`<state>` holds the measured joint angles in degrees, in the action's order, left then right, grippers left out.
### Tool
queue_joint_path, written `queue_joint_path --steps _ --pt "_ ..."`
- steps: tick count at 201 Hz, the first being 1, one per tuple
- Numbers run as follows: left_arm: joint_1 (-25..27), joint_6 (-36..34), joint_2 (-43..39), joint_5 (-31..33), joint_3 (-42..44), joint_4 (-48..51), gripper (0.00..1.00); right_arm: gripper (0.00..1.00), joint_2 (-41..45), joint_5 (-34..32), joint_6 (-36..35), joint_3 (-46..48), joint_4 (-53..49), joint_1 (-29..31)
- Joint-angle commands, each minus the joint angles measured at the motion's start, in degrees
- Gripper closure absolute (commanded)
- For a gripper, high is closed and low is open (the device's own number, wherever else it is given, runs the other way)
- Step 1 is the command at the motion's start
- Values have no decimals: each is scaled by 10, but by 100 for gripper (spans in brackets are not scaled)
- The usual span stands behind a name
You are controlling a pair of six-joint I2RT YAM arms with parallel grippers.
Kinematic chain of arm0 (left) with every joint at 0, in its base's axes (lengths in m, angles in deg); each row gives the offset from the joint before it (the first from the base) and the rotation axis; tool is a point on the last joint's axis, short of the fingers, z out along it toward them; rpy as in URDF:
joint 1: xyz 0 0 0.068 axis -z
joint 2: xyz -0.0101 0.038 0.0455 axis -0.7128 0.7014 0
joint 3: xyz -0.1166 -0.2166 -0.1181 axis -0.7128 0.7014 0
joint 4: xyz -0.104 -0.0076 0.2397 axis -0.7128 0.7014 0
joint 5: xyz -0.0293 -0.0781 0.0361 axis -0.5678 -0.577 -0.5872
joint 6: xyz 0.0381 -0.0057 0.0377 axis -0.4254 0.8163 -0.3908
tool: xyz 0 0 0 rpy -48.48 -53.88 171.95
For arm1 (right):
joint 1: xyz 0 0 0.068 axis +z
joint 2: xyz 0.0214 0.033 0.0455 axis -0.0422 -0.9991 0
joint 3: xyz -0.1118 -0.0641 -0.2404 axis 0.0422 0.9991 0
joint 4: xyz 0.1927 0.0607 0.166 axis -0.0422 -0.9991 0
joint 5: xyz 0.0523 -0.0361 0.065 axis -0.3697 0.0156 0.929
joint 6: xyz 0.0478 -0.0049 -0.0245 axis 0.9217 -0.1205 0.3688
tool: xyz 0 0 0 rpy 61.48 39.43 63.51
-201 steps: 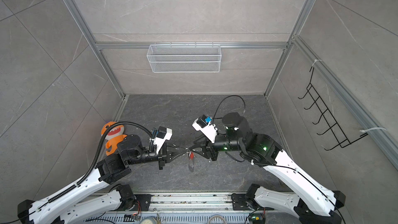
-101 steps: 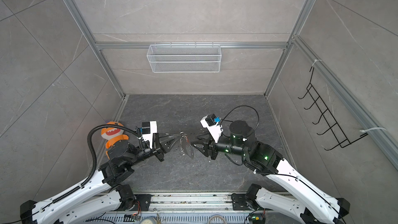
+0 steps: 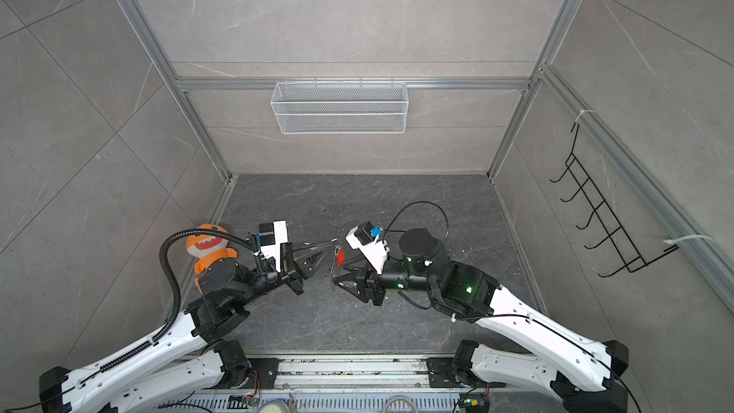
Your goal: Remove the keys from the keyring
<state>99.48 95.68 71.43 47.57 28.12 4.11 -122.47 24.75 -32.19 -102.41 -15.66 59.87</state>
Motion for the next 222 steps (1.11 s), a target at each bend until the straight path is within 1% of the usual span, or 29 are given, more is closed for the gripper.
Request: queue_joint_path --steps 1,13,31,49,54,65,85,103,132,147,182,222 --pt "2 -11 -6 10 -6 -38 100 51 10 -19 -21 -21 -9 4" --pt "2 -13 -7 14 -6 -33 100 52 15 -29 -23 -20 -16 5" --pt "2 -11 -6 20 -7 -25 100 58 31 -46 -27 -10 -15 6" --pt "2 -10 -7 24 -5 -17 100 59 57 -90 -30 13 1 6" --pt "2 -9 -8 24 -5 -16 100 58 64 -104 -31 21 8 6" --pt "2 -8 -10 23 -3 -12 100 53 75 -133 -26 37 25 6" --pt "2 -5 -16 23 0 -1 100 48 74 -179 -6 42 34 6" --pt "2 0 -21 23 3 9 100 48 63 -202 -9 42 35 6" --pt "2 9 -30 33 14 14 100 50 49 -188 -52 24 4 6" --pt "2 11 -31 35 16 18 100 50 54 -160 -66 42 34 6" --pt "2 19 -28 36 18 20 100 49 47 -143 -77 56 73 6" --pt "2 24 -22 38 18 19 100 48 28 -153 -80 57 96 14"
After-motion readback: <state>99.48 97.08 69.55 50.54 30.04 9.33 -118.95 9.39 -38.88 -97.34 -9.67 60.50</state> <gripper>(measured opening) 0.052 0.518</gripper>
